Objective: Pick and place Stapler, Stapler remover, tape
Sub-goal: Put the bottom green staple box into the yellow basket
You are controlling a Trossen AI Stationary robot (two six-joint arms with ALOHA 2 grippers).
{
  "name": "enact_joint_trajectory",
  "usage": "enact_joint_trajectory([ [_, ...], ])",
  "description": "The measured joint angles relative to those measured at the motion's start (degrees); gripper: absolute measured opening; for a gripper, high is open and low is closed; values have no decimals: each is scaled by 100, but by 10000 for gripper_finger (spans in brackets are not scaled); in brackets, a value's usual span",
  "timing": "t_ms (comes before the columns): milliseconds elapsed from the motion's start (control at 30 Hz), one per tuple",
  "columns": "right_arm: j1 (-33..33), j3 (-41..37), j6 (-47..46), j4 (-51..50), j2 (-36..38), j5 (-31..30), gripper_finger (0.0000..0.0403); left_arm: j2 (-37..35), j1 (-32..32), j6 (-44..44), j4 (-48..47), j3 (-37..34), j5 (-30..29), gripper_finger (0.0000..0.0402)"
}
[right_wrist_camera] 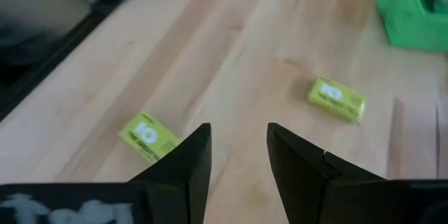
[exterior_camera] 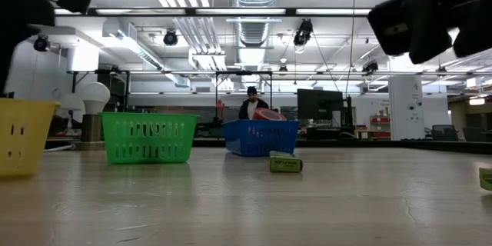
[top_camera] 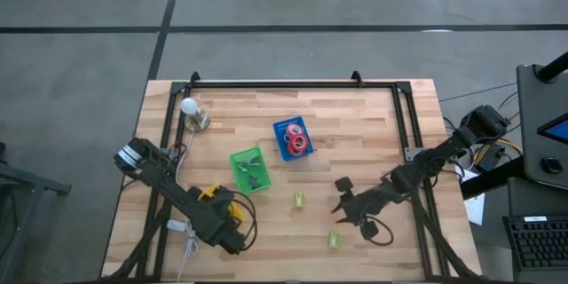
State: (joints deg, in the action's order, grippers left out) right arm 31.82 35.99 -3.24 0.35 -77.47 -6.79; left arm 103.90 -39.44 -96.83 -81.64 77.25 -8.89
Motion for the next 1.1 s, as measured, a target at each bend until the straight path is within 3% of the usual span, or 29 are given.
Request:
enact_joint_trajectory([
  [233,298,2,677,228,-2,238,163,0,7,-79,25,272,-1086,222],
  [533,382,357,1188,299,-772,216,262,0,-4,186,316,1072,-2703,223],
  [667,384,771,1273,-176,-1283,253,293,0,-29,527,615,1395,-3421,223],
  [867,404,1287,1453,-1284,-1826,370,298,0,-37,1375,1385,1572,-3973,223],
  [1100,430,1612,1634,-1357,-2239,567,275,2,-35,1854,1881,1539,-4197,223],
])
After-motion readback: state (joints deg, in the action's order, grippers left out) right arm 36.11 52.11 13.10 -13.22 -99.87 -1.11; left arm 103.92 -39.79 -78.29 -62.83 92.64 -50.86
